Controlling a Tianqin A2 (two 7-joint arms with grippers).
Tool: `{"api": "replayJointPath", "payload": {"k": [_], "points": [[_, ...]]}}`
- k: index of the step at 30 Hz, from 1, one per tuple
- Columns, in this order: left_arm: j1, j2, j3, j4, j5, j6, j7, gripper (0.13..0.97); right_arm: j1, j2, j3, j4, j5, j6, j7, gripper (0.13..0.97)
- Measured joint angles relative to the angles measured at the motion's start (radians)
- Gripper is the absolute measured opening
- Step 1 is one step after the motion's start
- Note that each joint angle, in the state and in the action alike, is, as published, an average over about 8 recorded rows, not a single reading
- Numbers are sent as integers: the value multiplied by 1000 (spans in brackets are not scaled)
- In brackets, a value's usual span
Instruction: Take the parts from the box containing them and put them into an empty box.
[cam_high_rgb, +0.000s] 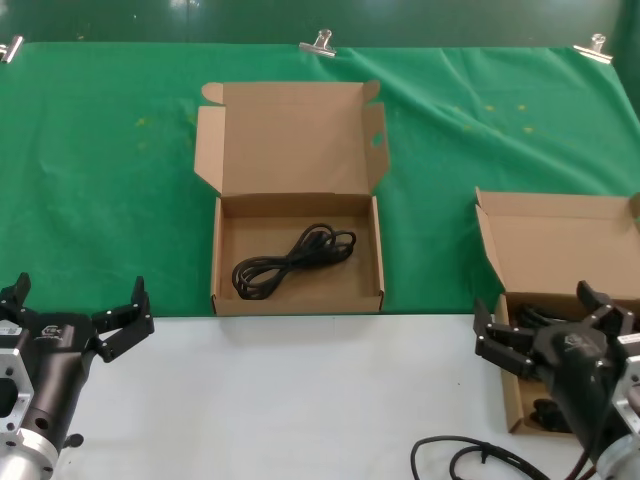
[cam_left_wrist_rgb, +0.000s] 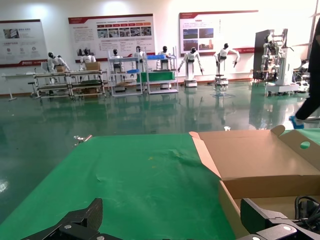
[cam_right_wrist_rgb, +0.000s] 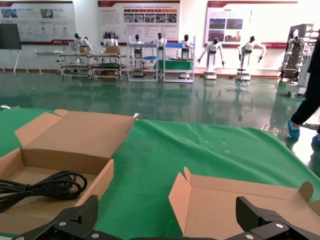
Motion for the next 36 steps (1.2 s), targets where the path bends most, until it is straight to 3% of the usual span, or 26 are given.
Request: {"api": "replayJointPath", "payload": {"k": [36], "points": [[0,0,0,0,0,0,0,966,0,0,0,0,0,0,0,966]]}}
